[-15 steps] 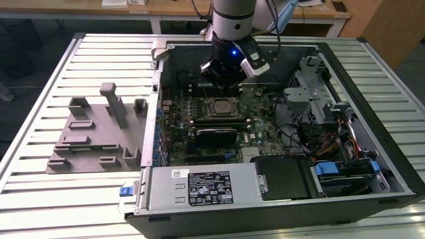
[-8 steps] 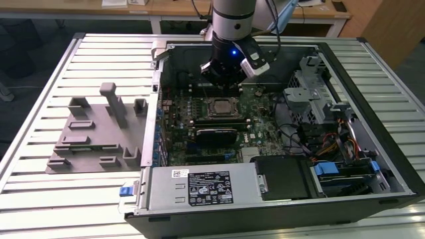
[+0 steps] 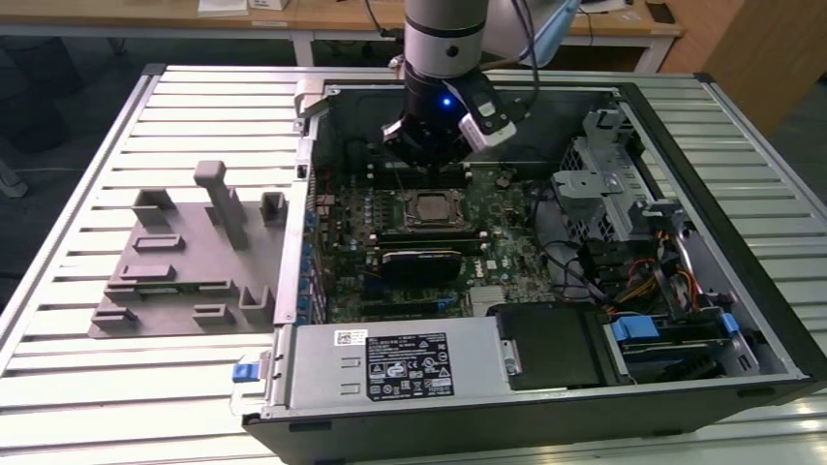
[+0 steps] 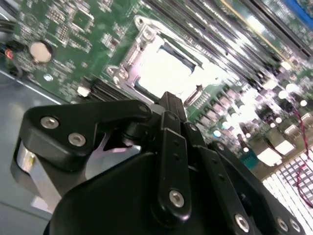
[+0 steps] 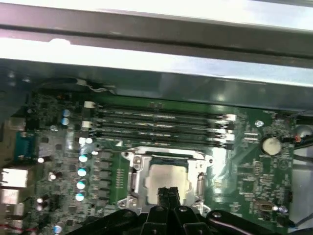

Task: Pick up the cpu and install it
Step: 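Install the first cpu locking lever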

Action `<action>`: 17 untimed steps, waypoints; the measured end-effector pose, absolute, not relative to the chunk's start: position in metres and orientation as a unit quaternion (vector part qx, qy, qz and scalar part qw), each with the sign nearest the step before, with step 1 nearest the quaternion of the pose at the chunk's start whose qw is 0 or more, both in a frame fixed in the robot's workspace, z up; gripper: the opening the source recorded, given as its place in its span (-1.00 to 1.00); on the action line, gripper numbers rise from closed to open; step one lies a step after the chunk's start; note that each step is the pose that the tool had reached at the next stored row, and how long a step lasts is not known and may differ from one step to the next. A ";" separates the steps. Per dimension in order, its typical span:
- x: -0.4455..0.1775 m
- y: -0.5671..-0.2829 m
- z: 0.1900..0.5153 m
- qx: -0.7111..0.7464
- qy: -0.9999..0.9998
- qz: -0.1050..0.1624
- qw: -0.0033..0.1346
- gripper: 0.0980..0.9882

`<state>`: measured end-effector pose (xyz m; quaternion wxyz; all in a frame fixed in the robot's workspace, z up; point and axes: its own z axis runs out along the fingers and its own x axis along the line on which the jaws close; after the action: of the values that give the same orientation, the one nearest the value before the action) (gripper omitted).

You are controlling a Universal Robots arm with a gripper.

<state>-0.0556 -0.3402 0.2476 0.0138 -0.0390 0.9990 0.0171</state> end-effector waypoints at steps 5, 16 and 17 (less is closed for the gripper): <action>-0.071 -0.340 0.248 -0.039 0.999 0.017 0.014 -0.98; -0.103 -0.340 0.247 -0.039 0.999 0.018 0.014 -0.98; -0.104 -0.340 0.247 -0.039 0.999 0.019 0.014 -0.98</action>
<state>-0.1041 -0.3402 0.2474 0.0139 -0.0390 0.9990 0.0192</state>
